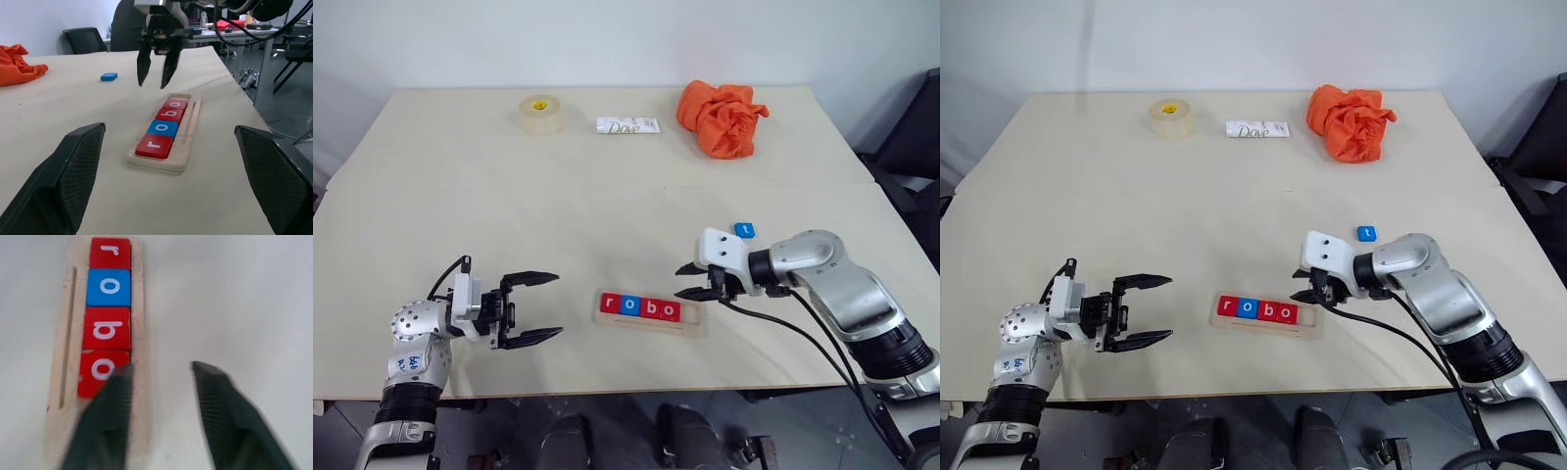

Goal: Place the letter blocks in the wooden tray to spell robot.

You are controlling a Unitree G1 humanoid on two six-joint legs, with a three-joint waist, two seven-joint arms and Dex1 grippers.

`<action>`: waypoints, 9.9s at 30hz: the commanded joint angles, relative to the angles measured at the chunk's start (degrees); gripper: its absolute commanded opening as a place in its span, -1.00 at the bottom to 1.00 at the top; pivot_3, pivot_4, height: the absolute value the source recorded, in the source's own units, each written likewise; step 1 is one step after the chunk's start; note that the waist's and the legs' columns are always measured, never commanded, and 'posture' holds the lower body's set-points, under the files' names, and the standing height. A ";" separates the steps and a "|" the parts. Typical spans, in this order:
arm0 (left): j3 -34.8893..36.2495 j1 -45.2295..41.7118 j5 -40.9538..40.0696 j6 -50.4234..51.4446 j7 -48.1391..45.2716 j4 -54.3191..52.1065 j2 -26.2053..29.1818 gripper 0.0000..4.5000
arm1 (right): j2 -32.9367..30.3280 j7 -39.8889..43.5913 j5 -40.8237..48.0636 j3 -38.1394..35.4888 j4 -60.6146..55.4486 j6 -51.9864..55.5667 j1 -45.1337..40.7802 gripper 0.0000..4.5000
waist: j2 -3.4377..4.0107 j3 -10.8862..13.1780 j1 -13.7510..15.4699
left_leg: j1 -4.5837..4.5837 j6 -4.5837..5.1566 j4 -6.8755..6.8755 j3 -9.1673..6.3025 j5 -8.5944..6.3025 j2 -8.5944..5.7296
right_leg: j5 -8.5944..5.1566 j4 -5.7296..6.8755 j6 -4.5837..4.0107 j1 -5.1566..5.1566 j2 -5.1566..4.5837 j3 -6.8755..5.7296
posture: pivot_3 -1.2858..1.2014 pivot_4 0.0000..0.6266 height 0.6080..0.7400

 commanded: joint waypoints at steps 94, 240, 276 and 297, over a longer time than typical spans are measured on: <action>-1.30 -5.13 -0.42 0.26 -5.53 3.70 0.94 1.00 | 25.79 -54.00 10.80 -30.42 -24.55 22.69 33.10 0.24 | -0.01 -0.01 -0.14 | 0.04 0.04 -0.17 -0.05 0.03 -0.01 | 0.00 -0.05 0.01 0.02 0.04 0.06 | 0.03 -0.52 1.00; 0.71 -0.27 1.14 -1.46 -0.18 -1.26 -2.66 1.00 | -7.77 0.18 -1.41 3.02 -6.24 6.91 -4.13 0.98 | -0.13 0.08 -0.14 | 0.03 0.02 0.02 0.02 0.01 -0.01 | 0.00 0.02 0.04 0.00 -0.02 0.05 | 0.03 -0.52 1.00; 4.87 7.68 0.26 0.54 3.39 -9.92 0.36 1.00 | 23.58 0.36 -11.82 12.95 27.41 -12.39 -17.71 -0.98 | -0.13 0.08 -0.33 | 0.03 -0.01 0.02 0.06 0.03 0.00 | 0.00 0.16 0.03 -0.04 0.00 0.06 | 0.03 -0.52 1.00; 4.37 5.87 0.66 0.64 3.18 -8.53 0.46 1.00 | 21.19 3.49 -9.54 8.50 21.33 -12.93 -16.22 -0.98 | -0.13 0.08 -0.30 | 0.03 -0.01 0.01 0.06 0.03 0.00 | -0.01 0.16 0.03 -0.04 0.00 0.06 | 0.03 -0.52 1.00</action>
